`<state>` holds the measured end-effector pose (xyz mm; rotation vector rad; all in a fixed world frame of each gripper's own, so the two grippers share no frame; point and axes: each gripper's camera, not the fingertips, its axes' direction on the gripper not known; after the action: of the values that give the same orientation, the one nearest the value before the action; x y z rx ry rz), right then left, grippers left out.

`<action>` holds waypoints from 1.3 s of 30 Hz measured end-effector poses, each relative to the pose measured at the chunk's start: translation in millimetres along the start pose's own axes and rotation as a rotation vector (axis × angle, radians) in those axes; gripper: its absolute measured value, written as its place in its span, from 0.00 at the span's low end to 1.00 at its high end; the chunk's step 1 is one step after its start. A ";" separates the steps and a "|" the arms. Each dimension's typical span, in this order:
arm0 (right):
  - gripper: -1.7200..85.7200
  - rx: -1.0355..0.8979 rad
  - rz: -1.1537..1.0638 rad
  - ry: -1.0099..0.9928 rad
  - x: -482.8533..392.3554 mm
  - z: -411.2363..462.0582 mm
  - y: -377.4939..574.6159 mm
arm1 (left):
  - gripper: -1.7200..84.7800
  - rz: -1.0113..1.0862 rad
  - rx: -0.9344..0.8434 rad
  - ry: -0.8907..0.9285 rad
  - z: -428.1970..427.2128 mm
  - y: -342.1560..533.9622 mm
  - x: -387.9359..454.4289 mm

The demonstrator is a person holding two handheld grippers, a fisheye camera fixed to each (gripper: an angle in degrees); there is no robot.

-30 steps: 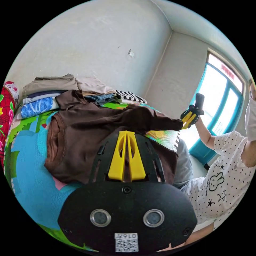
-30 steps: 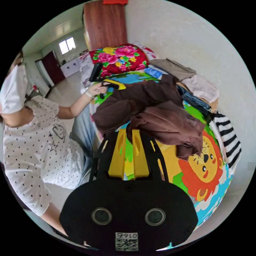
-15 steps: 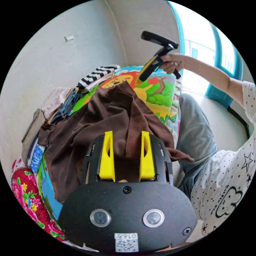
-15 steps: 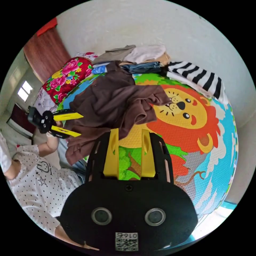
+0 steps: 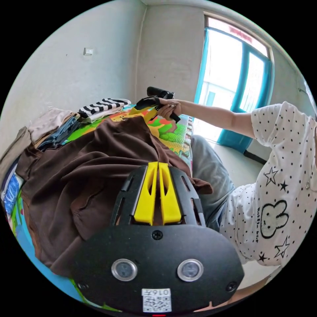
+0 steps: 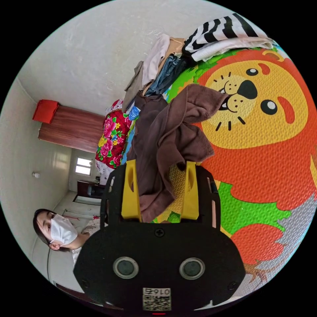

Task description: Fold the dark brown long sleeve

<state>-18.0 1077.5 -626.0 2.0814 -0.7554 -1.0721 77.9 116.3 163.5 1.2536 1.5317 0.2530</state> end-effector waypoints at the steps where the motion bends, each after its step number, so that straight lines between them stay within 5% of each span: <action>1: 0.18 0.015 0.009 -0.004 5.1 -5.0 -5.2 | 0.01 -0.001 0.009 0.004 -1.4 0.5 0.2; 7: 0.17 0.010 0.033 0.027 22.1 -19.2 -19.7 | 0.12 0.018 0.127 -0.026 -10.8 -0.7 18.6; 11: 0.17 0.010 0.043 0.029 33.3 -29.5 -18.8 | 0.16 0.101 0.007 -0.043 19.0 -12.4 47.0; 28: 0.15 -0.033 0.008 0.101 38.7 -45.1 -9.8 | 0.13 -0.011 -0.149 -0.066 35.7 -11.8 41.3; 34: 0.15 -0.026 0.020 0.111 41.8 -44.1 -12.1 | 0.02 0.092 -0.110 -0.081 30.1 -8.7 63.7; 39: 0.15 0.036 0.056 0.077 51.8 -49.6 -17.5 | 0.01 0.233 0.033 0.276 2.4 -3.5 78.6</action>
<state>53.0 1064.6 -641.7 2.1058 -0.7956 -0.9492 89.2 176.4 113.9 1.4717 1.6247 0.5746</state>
